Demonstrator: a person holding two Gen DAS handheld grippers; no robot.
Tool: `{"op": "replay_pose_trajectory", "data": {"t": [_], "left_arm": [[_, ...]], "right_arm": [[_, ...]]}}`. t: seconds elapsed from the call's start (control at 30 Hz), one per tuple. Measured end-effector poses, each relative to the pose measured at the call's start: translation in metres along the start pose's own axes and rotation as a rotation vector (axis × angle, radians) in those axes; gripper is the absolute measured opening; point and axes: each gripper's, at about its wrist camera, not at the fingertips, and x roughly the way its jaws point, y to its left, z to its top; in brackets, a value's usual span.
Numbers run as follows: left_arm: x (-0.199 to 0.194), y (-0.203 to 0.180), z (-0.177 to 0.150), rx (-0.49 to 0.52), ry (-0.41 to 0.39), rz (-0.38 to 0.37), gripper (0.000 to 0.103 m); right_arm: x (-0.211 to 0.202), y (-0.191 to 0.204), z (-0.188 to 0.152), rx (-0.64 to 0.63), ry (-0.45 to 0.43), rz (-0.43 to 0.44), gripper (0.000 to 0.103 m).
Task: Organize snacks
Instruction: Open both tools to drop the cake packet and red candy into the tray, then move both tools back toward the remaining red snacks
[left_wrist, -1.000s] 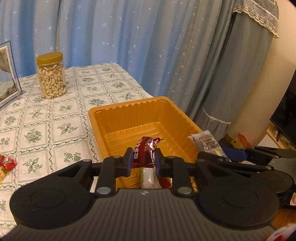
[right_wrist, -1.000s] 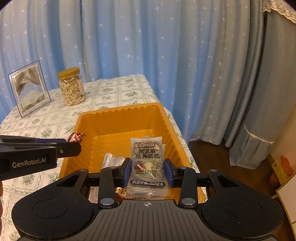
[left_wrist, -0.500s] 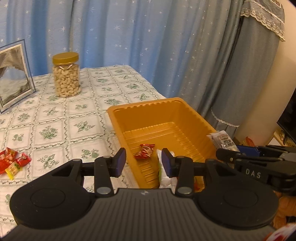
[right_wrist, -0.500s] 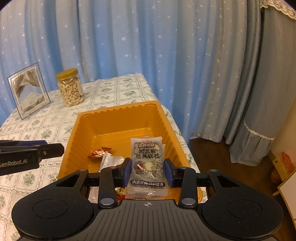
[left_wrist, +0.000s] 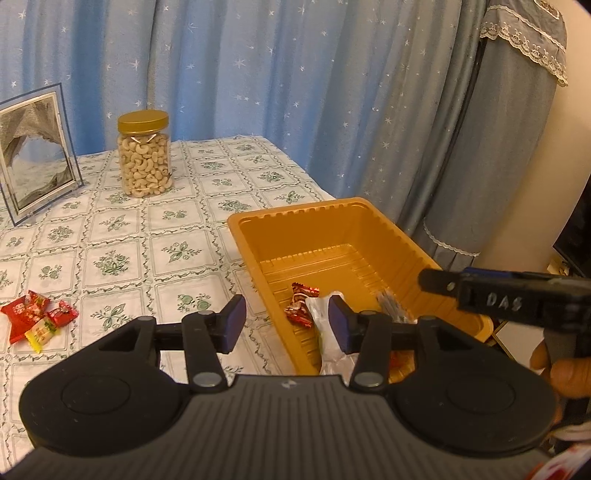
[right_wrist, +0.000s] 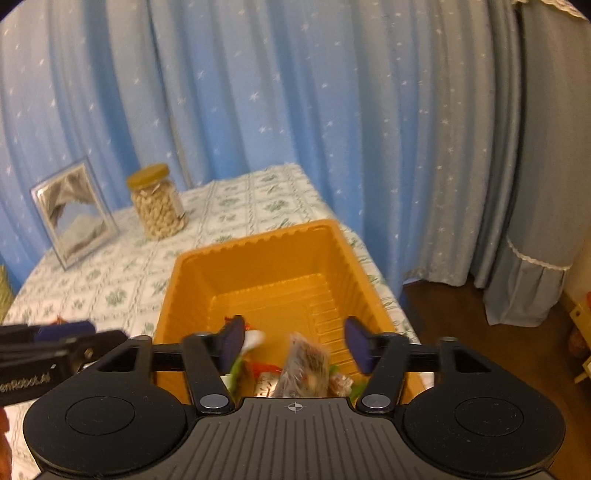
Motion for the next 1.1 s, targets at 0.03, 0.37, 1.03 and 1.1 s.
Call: {"op": "replay_pose_trajectory", "data": {"t": [0.03, 0.37, 1.03, 1.1], "left_arm": [[-0.002, 0.001, -0.001, -0.003, 0.000, 0.003, 0.047], [-0.047, 0.005, -0.018, -0.024, -0.008, 0.028, 0.062], [-0.159, 0.026, -0.039, -0.081, -0.063, 0.121, 0.086], [-0.166, 0.029, -0.040, -0.086, -0.070, 0.127, 0.087]], "right_arm": [[-0.003, -0.002, 0.000, 0.003, -0.001, -0.003, 0.061], [-0.051, -0.002, -0.012, 0.030, 0.008, -0.031, 0.061], [-0.137, 0.079, -0.030, -0.030, -0.030, 0.014, 0.067], [-0.140, 0.086, -0.032, -0.042, -0.033, 0.018, 0.068]]}}
